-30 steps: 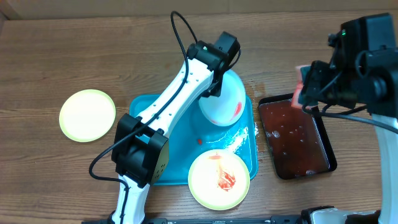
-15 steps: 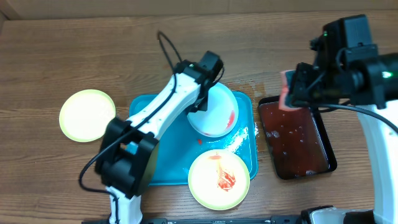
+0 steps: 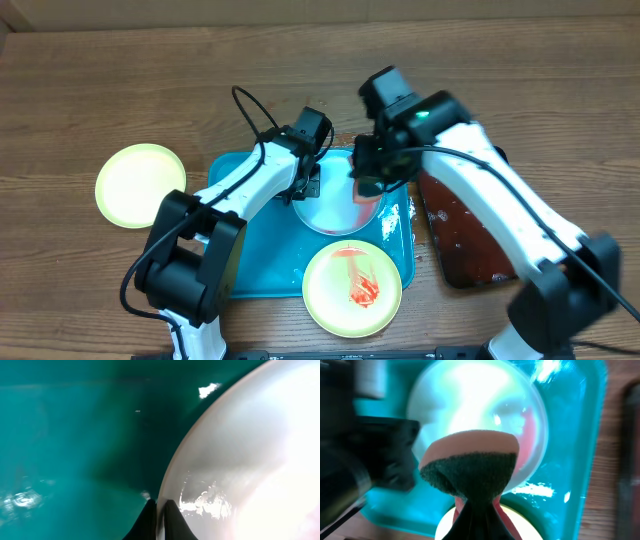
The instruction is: Clean dirty plates on tray and stack at the side
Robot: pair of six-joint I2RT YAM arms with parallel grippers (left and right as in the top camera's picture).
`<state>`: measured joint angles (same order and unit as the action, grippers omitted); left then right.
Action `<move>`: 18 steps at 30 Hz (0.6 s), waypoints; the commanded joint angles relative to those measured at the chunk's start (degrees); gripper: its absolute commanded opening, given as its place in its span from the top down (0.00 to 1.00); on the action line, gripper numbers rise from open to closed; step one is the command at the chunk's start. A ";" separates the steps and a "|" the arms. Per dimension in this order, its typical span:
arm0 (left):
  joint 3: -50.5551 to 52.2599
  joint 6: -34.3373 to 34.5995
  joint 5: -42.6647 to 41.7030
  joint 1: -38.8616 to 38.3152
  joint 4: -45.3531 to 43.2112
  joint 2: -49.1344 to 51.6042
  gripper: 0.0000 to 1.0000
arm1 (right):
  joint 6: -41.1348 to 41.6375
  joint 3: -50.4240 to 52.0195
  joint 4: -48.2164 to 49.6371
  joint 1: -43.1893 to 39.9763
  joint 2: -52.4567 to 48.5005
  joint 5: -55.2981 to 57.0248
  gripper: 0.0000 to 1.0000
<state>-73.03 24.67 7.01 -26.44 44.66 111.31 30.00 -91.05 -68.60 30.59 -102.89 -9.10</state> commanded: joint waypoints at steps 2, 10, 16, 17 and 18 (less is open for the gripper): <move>5.25 -4.13 -11.23 3.15 -4.28 0.15 0.96 | 4.76 1.36 2.56 0.52 -3.02 -2.23 0.96; 13.07 -6.64 -20.85 12.00 -10.80 0.17 0.96 | 6.36 1.84 8.04 0.59 -3.32 -4.15 0.96; 15.43 -8.00 -21.46 14.45 -12.02 0.17 0.96 | 10.82 9.68 21.24 1.77 -3.39 -7.02 0.96; 15.52 -8.02 -21.44 14.43 -12.04 0.17 0.96 | 12.35 12.11 24.94 2.12 -3.39 -8.13 0.96; 15.56 -8.00 -21.44 14.43 -12.02 0.17 0.96 | 13.64 14.56 28.74 2.49 -3.39 -9.38 0.96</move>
<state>-61.47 18.85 -20.32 -12.60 31.18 107.92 38.59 -82.35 -45.50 31.64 -107.20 -14.57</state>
